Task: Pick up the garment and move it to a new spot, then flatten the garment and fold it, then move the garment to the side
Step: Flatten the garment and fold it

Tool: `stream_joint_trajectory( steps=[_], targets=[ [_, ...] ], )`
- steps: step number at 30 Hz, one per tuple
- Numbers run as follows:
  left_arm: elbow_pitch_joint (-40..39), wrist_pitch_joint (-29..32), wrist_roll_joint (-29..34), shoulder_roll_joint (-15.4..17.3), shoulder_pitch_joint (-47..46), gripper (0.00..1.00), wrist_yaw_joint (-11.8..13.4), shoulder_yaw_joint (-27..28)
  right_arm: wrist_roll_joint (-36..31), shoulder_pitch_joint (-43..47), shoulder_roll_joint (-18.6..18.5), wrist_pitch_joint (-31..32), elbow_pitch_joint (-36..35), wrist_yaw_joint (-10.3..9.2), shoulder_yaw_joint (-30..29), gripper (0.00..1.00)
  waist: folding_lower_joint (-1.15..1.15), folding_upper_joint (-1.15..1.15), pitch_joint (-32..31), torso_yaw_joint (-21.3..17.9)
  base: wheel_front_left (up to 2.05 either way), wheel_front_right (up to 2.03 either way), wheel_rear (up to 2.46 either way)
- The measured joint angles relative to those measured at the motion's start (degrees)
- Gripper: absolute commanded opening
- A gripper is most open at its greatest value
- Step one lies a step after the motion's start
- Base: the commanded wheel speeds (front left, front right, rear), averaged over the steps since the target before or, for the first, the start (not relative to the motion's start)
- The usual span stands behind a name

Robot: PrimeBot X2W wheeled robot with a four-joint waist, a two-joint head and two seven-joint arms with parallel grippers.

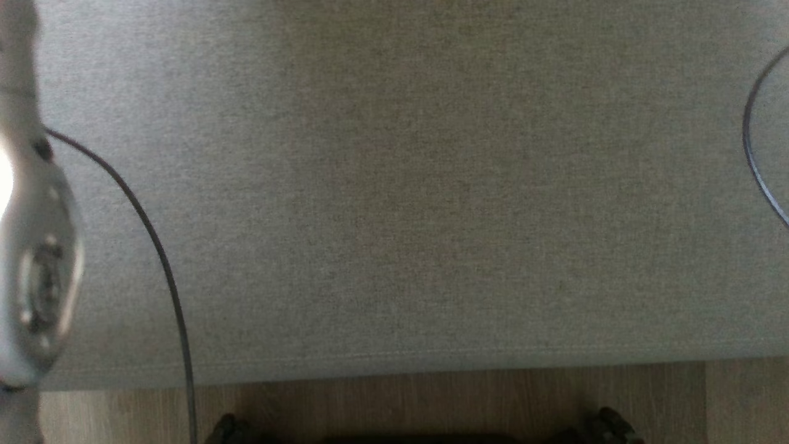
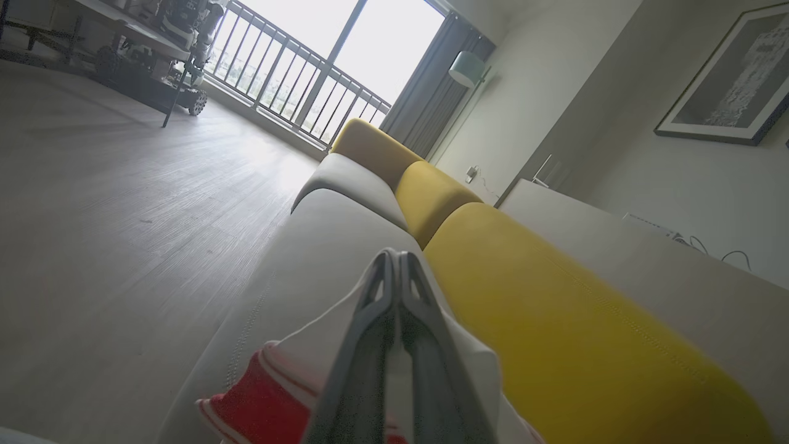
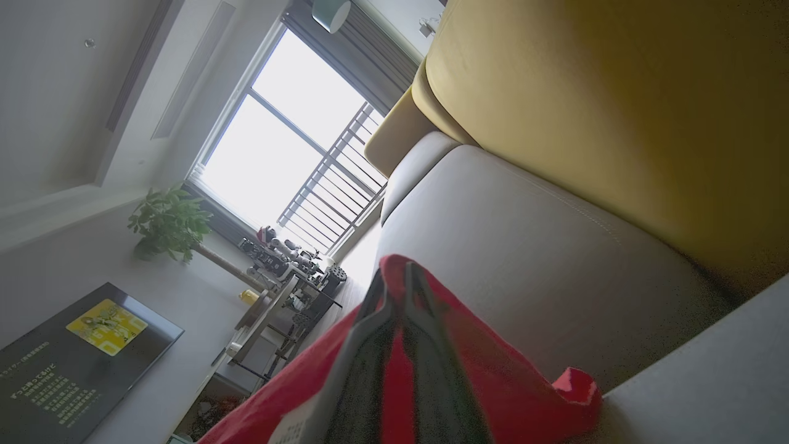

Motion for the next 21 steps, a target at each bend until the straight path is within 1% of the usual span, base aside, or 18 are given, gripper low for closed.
stream_joint_trajectory(
  steps=[3,7,11,13,16,19,21],
  targets=[
    [2.7,0.1,1.0,0.0,4.5,0.00,-1.9,-2.4,0.7,3.4,-1.0,0.7,0.2,0.00,0.3,0.00,-0.02,0.00,-1.0,0.5,0.00,0.00,0.00],
    [5.1,0.4,2.7,0.2,11.2,0.00,-3.3,-6.2,2.7,9.0,-1.6,2.6,0.2,-0.01,0.6,0.00,-0.01,0.00,-3.4,0.9,0.00,0.00,0.00],
    [6.2,1.8,3.5,1.3,17.3,0.00,-4.0,-9.5,5.0,15.2,-1.5,7.2,0.1,-0.01,2.1,0.00,-0.02,0.00,-6.4,1.0,0.00,0.00,0.00],
    [6.4,4.7,2.4,1.9,20.2,0.00,-4.0,-10.5,6.8,18.1,-1.4,11.7,-0.2,-0.01,3.0,0.00,-0.02,0.00,-8.0,1.0,0.00,0.00,0.00],
    [4.2,6.4,1.7,3.6,25.5,0.00,-4.0,-13.9,8.3,23.1,-0.6,15.5,-2.5,-0.01,5.4,0.00,-0.02,0.00,-10.3,0.7,0.00,0.00,0.00],
    [1.5,7.2,-0.3,6.3,31.0,0.00,-4.0,-16.2,9.3,28.1,-0.3,16.4,-4.3,-0.01,6.9,0.00,-0.02,0.00,-12.4,0.2,0.00,0.00,0.00],
    [-0.8,8.5,-1.2,8.2,34.5,0.00,-4.0,-18.8,10.1,30.9,-0.5,16.9,-5.1,-0.01,7.5,0.00,-0.02,0.00,-13.8,-0.1,0.00,0.00,0.00]
  ],
)
